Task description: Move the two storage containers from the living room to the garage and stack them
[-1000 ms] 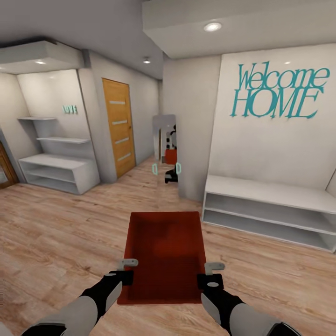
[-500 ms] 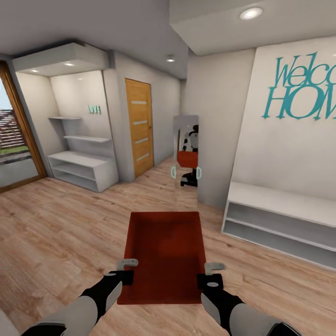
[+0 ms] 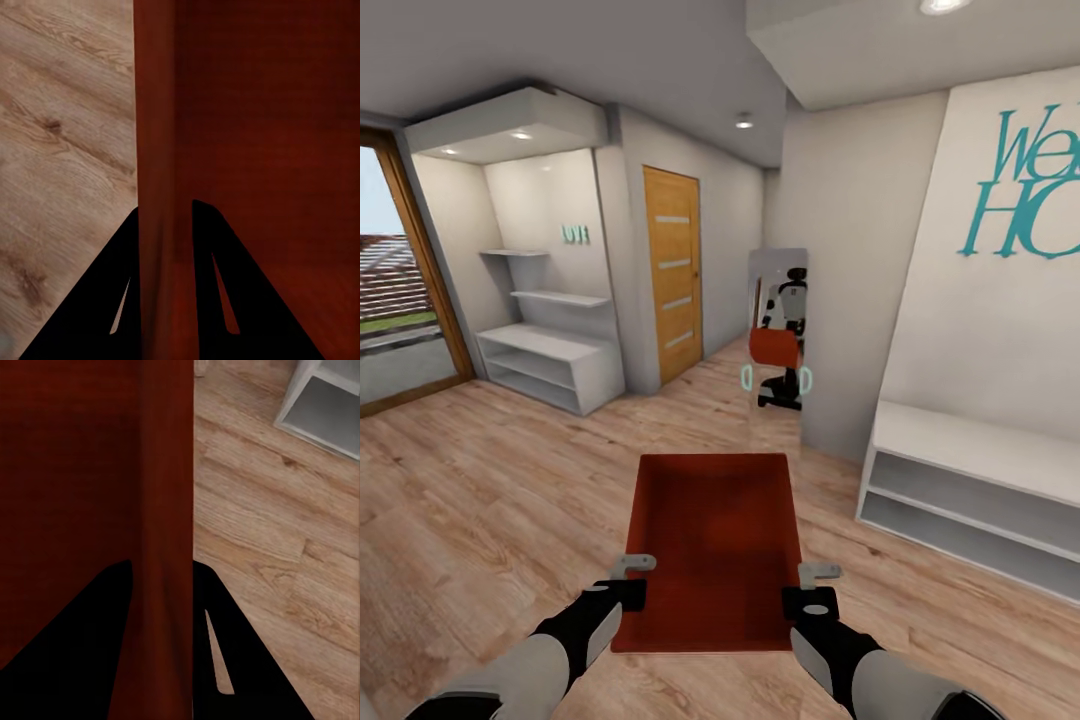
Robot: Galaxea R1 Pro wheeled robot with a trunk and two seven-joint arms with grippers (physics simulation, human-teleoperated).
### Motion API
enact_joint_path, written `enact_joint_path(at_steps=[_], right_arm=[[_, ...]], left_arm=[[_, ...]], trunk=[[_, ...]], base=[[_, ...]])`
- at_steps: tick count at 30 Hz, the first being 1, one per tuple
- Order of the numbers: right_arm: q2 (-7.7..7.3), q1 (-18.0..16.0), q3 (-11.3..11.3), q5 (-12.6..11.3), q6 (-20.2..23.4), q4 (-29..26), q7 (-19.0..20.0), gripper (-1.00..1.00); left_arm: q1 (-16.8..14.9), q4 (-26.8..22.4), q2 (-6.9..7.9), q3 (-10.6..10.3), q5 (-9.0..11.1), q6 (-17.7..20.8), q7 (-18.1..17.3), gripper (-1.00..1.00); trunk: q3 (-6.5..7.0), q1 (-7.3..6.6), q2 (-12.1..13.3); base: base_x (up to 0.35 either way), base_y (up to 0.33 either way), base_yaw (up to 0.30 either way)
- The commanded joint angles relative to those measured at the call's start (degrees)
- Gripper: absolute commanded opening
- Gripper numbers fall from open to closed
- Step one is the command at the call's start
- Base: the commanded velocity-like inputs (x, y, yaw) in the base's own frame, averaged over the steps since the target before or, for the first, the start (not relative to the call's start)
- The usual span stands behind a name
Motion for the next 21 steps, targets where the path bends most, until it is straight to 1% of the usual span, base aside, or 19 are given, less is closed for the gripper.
enact_joint_path(at_steps=[1, 8, 10, 21], right_arm=[[-0.39, -0.07, -0.82, -0.22, -0.24, 0.17, -0.52, -1.00], [-0.42, -0.03, -0.82, -0.22, -0.24, 0.17, -0.52, -1.00], [-0.39, -0.05, -0.82, -0.22, -0.24, 0.17, -0.53, -1.00], [-0.39, -0.03, -0.82, -0.22, -0.24, 0.17, -0.51, -1.00]], left_arm=[[-0.06, -0.23, 0.92, 2.87, -0.97, 0.41, 0.55, -1.00], [-0.03, -0.23, 0.91, 2.88, -0.97, 0.41, 0.55, -1.00], [-0.02, -0.23, 0.91, 2.87, -0.97, 0.41, 0.55, -1.00], [-0.05, -0.23, 0.92, 2.87, -0.97, 0.41, 0.55, -1.00]], trunk=[[-0.12, 0.06, -0.12], [-0.12, 0.06, -0.12], [-0.12, 0.06, -0.12], [0.08, 0.06, -0.12]], base=[[0.322, 0.000, 0.001], [0.322, 0.000, 0.000], [0.322, 0.000, 0.092], [0.322, 0.000, 0.250]])
